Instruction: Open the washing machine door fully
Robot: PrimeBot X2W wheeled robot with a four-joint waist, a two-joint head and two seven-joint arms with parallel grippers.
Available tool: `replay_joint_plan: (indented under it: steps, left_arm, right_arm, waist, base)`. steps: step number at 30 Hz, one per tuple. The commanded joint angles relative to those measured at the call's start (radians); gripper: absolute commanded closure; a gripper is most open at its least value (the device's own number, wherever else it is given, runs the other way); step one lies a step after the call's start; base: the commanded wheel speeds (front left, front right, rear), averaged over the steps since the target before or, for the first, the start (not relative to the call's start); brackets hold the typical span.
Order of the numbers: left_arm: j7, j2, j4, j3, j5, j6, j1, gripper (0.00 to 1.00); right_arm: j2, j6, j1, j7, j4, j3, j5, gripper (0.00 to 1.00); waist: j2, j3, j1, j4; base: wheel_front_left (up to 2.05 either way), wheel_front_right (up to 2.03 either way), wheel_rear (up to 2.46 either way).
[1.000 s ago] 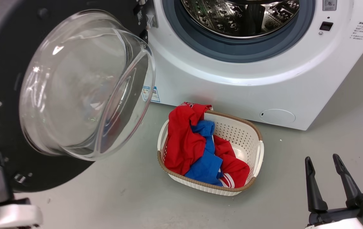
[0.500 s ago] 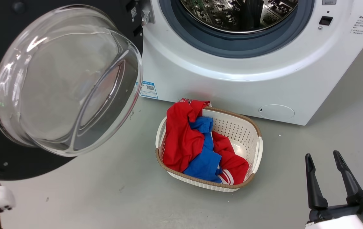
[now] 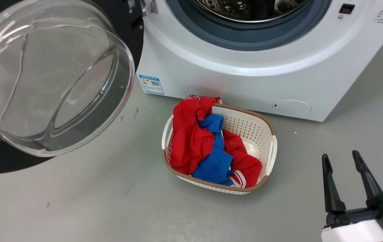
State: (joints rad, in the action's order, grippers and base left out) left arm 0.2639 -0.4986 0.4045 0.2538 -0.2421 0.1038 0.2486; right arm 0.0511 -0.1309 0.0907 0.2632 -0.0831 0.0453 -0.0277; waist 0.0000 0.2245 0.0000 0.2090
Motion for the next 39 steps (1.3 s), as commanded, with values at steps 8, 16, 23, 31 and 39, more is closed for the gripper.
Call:
replay_joint_plan:
  steps: [8,16,23,31,39]
  left_arm:
    - [0.001,-0.04,0.131,0.019,-0.004,-0.045,0.114,1.0]
    - [0.001,-0.039,0.197,0.034,0.017,-0.076,0.158,1.0]
    - [0.002,-0.001,0.15,0.066,0.046,-0.098,0.108,1.0]
    - [0.002,0.073,-0.06,0.087,0.11,-0.126,0.032,1.0]
    - [0.001,0.163,-0.264,0.03,0.17,-0.145,-0.006,1.0]
  right_arm:
    - [-0.002,0.0,-0.028,0.002,-0.01,0.001,0.01,0.0]
    - [-0.002,0.0,-0.035,0.002,-0.003,0.003,0.003,0.0]
    - [-0.002,0.0,-0.024,0.002,0.01,0.0,-0.021,0.0]
    - [-0.002,0.0,0.0,0.002,0.01,0.008,-0.039,0.0]
    - [-0.002,0.0,0.005,0.002,-0.015,0.026,-0.044,0.0]
  waist:
    - [0.0,0.032,0.0,-0.012]
    - [0.0,0.035,0.0,-0.017]
    - [0.0,-0.014,0.0,-0.02]
    - [0.0,-0.086,0.0,-0.029]
    - [0.0,-0.128,0.0,-0.055]
  base:
    - [0.0,0.0,0.0]
    - [0.0,0.0,0.0]
    - [0.0,0.0,0.0]
    - [0.0,0.0,0.0]
    - [0.0,0.0,0.0]
